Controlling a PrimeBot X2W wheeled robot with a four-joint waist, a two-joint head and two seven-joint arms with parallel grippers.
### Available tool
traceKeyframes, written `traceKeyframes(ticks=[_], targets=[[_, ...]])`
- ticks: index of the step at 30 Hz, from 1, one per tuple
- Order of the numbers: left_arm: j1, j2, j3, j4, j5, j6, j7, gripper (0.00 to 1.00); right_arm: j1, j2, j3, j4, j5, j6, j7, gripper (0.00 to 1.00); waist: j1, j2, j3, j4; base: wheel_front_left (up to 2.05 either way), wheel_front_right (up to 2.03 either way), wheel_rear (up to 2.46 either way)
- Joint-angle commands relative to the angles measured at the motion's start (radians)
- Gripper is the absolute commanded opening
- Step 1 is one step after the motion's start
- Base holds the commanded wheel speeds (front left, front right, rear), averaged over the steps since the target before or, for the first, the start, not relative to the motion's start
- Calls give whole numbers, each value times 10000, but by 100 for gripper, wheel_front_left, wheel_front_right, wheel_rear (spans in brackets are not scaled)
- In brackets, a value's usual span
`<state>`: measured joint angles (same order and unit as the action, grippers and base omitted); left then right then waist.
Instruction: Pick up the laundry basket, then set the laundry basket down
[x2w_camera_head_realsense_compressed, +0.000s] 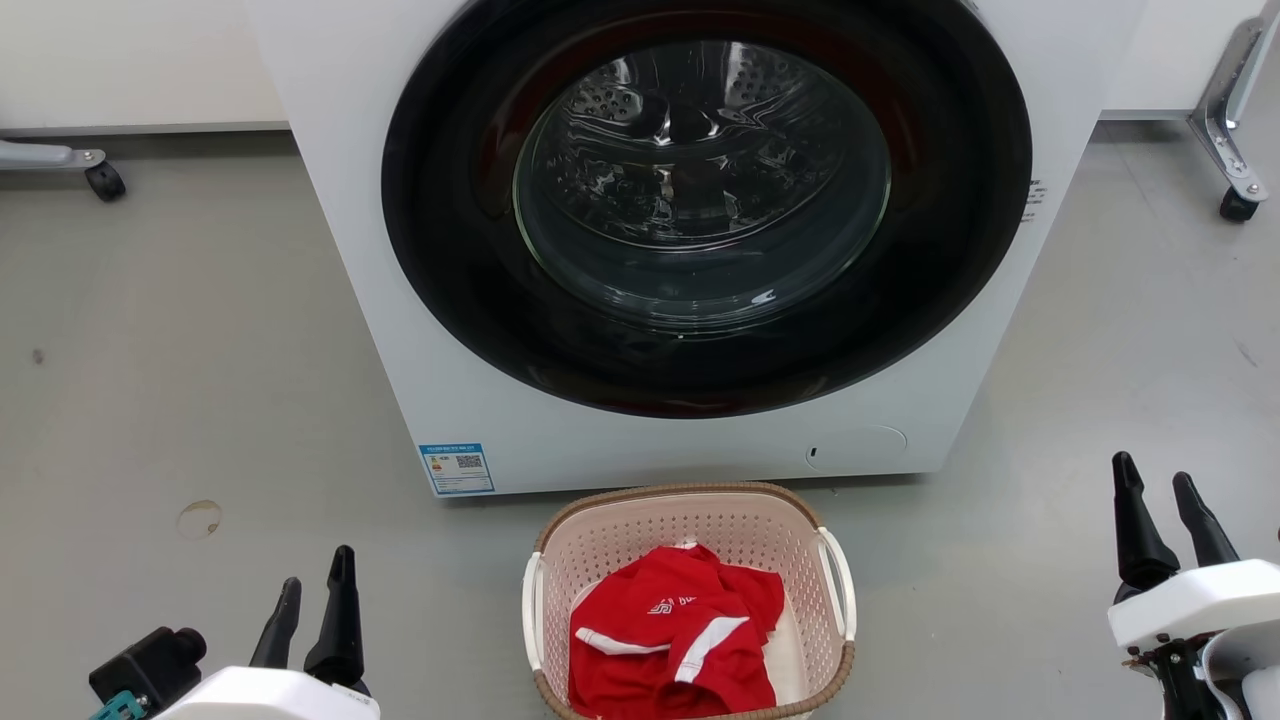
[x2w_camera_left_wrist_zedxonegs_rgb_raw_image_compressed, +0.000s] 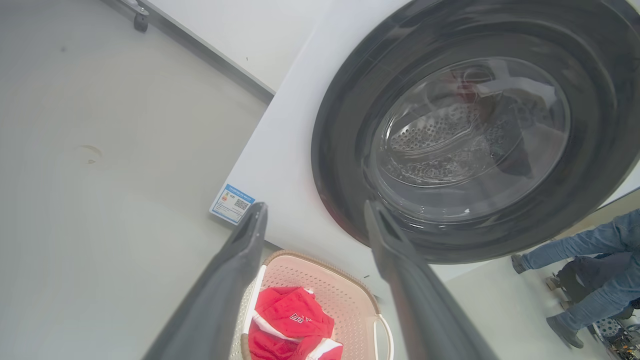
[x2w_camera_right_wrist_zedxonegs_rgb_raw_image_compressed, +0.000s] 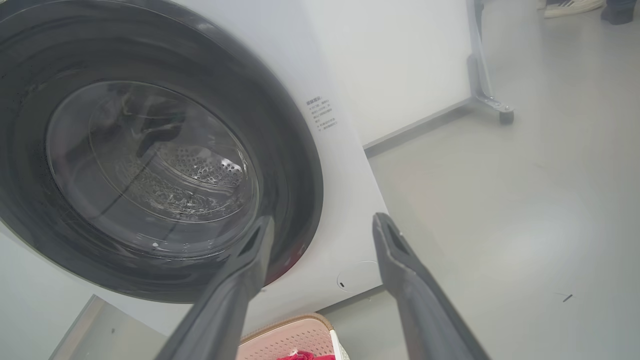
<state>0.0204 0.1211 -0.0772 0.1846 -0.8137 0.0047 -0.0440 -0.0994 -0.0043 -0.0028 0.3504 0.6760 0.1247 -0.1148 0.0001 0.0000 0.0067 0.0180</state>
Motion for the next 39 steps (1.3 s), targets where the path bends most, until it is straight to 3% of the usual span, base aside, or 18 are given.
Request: traceKeyframes(ticks=[1,39], targets=[[-159,186,155,-335,265,105,-43,100,-527,-271,174,-208,-314,38,-164,100,-1,0,-12,1,0,0,0],[72,973,-777,-1225,3950,923,-379,100,-990,-471,977,37,-4489,56,-1250,100,-1,0,-141,32,0,0,0]])
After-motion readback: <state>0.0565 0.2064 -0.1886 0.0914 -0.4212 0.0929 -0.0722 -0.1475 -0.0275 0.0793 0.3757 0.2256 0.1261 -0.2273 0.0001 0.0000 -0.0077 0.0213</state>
